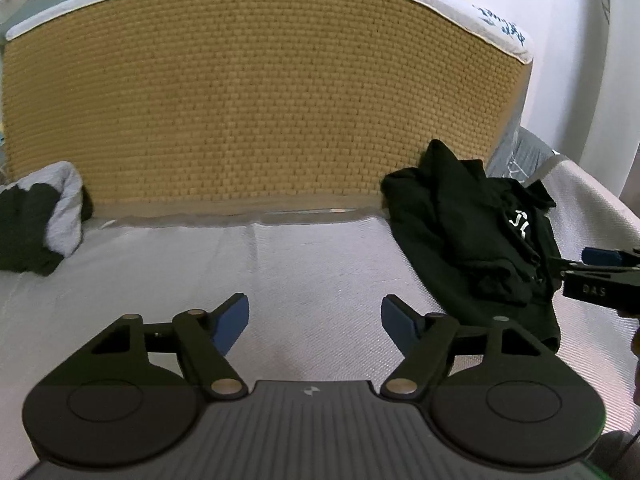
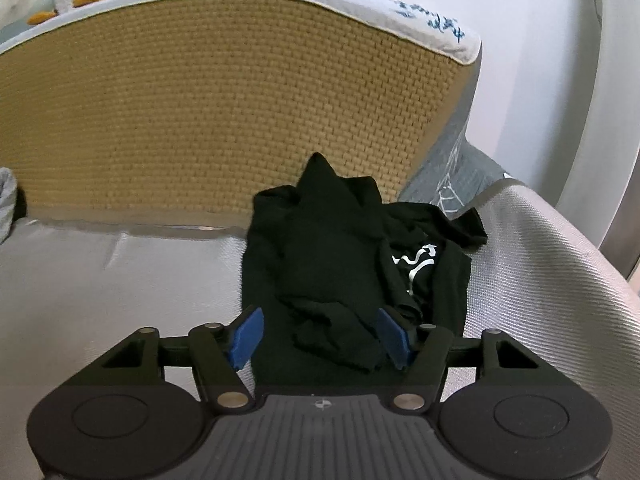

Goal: Fold clothes
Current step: 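Close the right gripper on the black hoodie's edge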

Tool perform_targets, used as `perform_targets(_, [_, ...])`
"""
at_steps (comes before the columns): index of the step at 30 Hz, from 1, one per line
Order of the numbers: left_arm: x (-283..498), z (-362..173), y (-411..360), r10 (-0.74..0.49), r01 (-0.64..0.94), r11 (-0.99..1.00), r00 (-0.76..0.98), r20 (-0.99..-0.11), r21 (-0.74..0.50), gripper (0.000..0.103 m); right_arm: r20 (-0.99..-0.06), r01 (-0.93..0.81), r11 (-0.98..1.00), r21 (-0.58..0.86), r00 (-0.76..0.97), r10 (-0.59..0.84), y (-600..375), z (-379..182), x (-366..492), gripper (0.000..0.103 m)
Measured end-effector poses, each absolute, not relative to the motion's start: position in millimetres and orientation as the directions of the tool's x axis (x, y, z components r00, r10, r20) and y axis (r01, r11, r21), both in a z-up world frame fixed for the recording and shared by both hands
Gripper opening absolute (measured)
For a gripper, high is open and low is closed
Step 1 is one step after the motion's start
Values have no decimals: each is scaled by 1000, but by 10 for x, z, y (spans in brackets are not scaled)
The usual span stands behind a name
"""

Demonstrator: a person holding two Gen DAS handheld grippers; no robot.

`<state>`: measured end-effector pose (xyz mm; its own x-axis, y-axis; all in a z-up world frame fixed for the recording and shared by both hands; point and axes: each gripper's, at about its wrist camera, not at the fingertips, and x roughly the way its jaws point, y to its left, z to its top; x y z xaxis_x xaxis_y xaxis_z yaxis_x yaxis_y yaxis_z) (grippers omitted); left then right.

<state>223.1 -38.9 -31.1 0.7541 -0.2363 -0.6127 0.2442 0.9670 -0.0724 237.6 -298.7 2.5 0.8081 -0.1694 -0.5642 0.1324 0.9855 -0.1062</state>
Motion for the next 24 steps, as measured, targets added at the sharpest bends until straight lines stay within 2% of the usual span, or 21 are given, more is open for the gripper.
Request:
perform_targets(4, [2363, -404, -501, -256, 268, 960, 742, -619, -75, 71, -589, 151, 983, -101, 787, -181, -3173, -164, 2616, 62])
perform_targets(24, [2730, -662, -684, -262, 276, 958, 724, -638, -81, 62, -626, 230, 968, -96, 743, -238, -3913, -623, 3319, 61])
